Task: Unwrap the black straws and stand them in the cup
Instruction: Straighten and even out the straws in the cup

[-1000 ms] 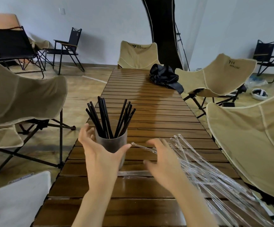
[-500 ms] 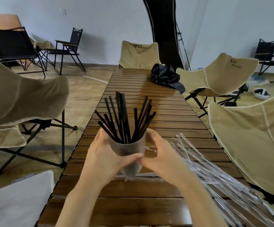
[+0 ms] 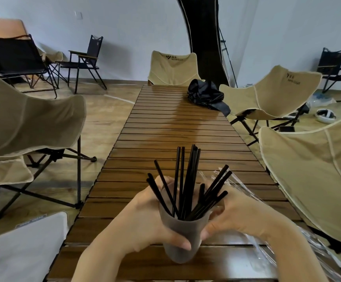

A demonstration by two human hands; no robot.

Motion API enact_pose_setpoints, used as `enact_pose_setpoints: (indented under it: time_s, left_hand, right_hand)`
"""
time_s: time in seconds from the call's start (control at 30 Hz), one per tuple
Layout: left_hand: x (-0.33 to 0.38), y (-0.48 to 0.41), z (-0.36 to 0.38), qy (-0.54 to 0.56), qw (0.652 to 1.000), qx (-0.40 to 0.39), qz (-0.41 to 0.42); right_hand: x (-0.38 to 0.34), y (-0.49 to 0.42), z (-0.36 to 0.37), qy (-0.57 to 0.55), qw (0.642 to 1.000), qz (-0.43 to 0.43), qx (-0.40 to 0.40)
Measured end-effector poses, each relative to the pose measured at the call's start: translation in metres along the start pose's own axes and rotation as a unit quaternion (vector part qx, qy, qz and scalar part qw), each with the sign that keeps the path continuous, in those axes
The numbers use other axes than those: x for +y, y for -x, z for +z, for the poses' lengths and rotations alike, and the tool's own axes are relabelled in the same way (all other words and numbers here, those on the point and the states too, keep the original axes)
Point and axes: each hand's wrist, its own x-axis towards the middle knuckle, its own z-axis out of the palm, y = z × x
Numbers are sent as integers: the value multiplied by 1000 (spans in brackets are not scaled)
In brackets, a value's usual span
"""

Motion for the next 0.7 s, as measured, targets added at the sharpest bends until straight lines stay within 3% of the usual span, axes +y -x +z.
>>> enact_pose_setpoints:
  time_s: [0.3, 0.53, 0.7]
  left_hand:
    - [8, 10, -15, 71, 996, -46, -20]
    - [14, 12, -26, 52, 998, 27, -3]
    - [15, 11, -24, 37, 996, 76, 10]
  right_hand:
    - [4, 8, -13, 21, 999, -3, -31]
    - [-12, 2, -21, -176, 976, -34, 128]
    - [-25, 11, -23, -108, 964, -123, 210]
